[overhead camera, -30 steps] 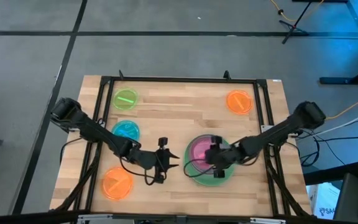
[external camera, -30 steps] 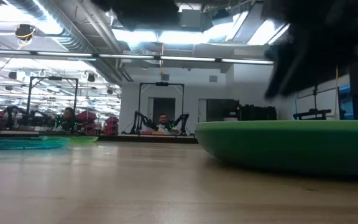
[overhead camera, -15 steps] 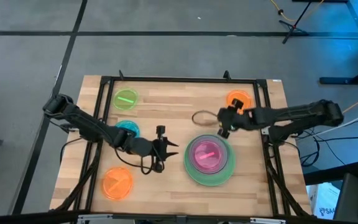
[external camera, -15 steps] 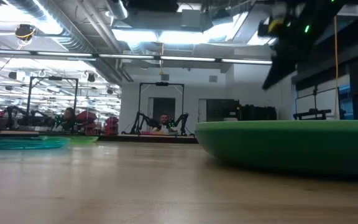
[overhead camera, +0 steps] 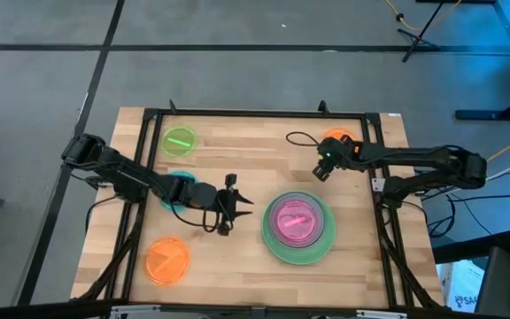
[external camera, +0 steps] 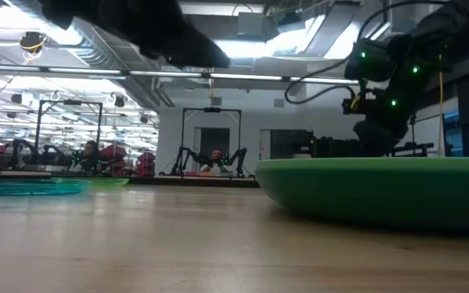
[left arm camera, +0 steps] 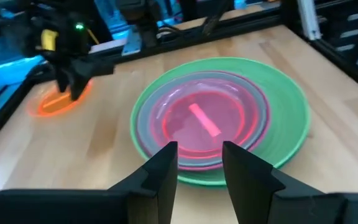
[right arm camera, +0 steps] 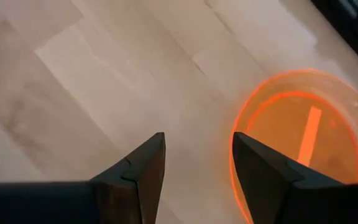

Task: Stack plastic plates
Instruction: Stack the light orange plate on the light pink plate, then stack the light blue plate on the light orange plate

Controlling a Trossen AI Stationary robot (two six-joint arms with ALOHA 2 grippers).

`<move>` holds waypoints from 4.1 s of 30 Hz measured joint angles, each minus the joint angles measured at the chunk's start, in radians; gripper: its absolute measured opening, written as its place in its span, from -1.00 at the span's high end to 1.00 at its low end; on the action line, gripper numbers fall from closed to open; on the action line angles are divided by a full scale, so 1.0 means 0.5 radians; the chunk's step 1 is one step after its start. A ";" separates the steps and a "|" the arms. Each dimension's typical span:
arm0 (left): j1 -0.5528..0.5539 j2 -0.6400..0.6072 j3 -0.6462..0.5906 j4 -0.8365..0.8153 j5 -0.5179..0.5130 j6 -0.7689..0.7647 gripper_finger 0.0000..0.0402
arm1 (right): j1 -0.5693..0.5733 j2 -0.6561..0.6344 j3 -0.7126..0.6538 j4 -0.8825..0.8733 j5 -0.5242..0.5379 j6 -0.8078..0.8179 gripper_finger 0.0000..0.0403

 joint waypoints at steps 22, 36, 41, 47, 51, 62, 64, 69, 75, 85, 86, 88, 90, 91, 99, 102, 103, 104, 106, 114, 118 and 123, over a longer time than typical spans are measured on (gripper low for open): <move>0.097 0.000 -0.049 -0.023 -0.021 -0.179 0.40 | -0.244 0.458 -0.062 0.221 0.244 -0.070 0.11; 0.097 0.000 -0.049 -0.066 -0.022 -0.195 0.40 | -0.250 0.479 -0.069 0.258 0.263 -0.160 0.91; 0.097 0.000 -0.049 -0.089 -0.060 -0.198 0.40 | -0.248 0.479 -0.071 0.284 0.274 -0.228 0.95; 0.097 0.000 -0.049 -0.099 -0.061 -0.205 0.40 | -0.099 0.420 -0.045 0.240 0.237 -0.287 0.98; 0.097 0.000 -0.049 -0.099 -0.061 -0.205 0.40 | 0.053 0.328 0.042 0.140 0.228 -0.284 0.98; 0.052 0.000 -0.049 -0.107 -0.063 -0.213 0.40 | 0.664 0.124 0.356 -0.136 0.149 -0.125 0.98; 0.042 0.000 -0.049 -0.106 -0.063 -0.212 0.40 | 0.815 0.124 0.415 -0.137 0.074 -0.111 0.98; 0.034 0.000 -0.049 -0.106 -0.063 -0.213 0.40 | 1.174 0.124 0.507 -0.025 -0.016 -0.105 0.97; 0.034 0.000 -0.049 -0.105 -0.063 -0.257 0.40 | 1.496 0.149 0.518 0.198 -0.128 -0.021 0.97; 0.031 0.000 -0.049 -0.094 -0.063 -0.305 0.40 | 1.765 0.322 0.517 0.205 -0.192 0.203 0.97; 0.031 0.000 -0.049 -0.091 -0.063 -0.308 0.40 | 1.774 0.339 0.517 0.203 -0.213 0.246 0.97; 0.031 0.000 -0.049 -0.092 -0.063 -0.315 0.40 | 1.774 0.373 0.517 0.196 -0.245 0.308 0.97; 0.031 0.000 -0.049 -0.092 -0.063 -0.310 0.40 | 1.770 0.406 0.517 0.199 -0.261 0.358 0.97; 0.032 0.000 -0.049 -0.091 -0.063 -0.305 0.40 | 1.769 0.423 0.517 0.199 -0.261 0.382 0.97; 0.032 0.000 -0.049 -0.153 -0.063 -0.352 0.21 | 1.769 0.487 0.517 0.198 -0.245 0.462 0.50; 0.019 -0.023 -0.045 -0.319 -0.065 -0.485 0.17 | 1.769 0.471 0.517 0.177 -0.345 0.479 0.28; 0.009 -0.037 -0.033 -0.420 -0.065 -0.549 0.17 | 1.769 0.469 0.517 0.178 -0.378 0.479 0.22; -0.004 -0.052 -0.016 -0.535 -0.066 -0.616 0.17 | 1.769 0.469 0.517 0.178 -0.387 0.481 0.17; -0.037 -0.091 0.014 -0.790 -0.065 -0.766 0.18 | 1.770 0.469 0.516 0.154 -0.363 0.510 0.10; -0.191 -0.140 0.105 -1.684 -0.078 -1.529 0.19 | 1.770 0.469 0.516 0.142 -0.208 0.530 0.07; -0.256 -0.096 0.105 -2.008 -0.146 -1.795 0.19 | 1.769 0.469 0.516 0.141 -0.209 0.531 0.07; -0.321 -0.087 0.091 -2.283 -0.176 -2.060 0.19 | 1.769 0.469 0.516 0.141 -0.209 0.531 0.07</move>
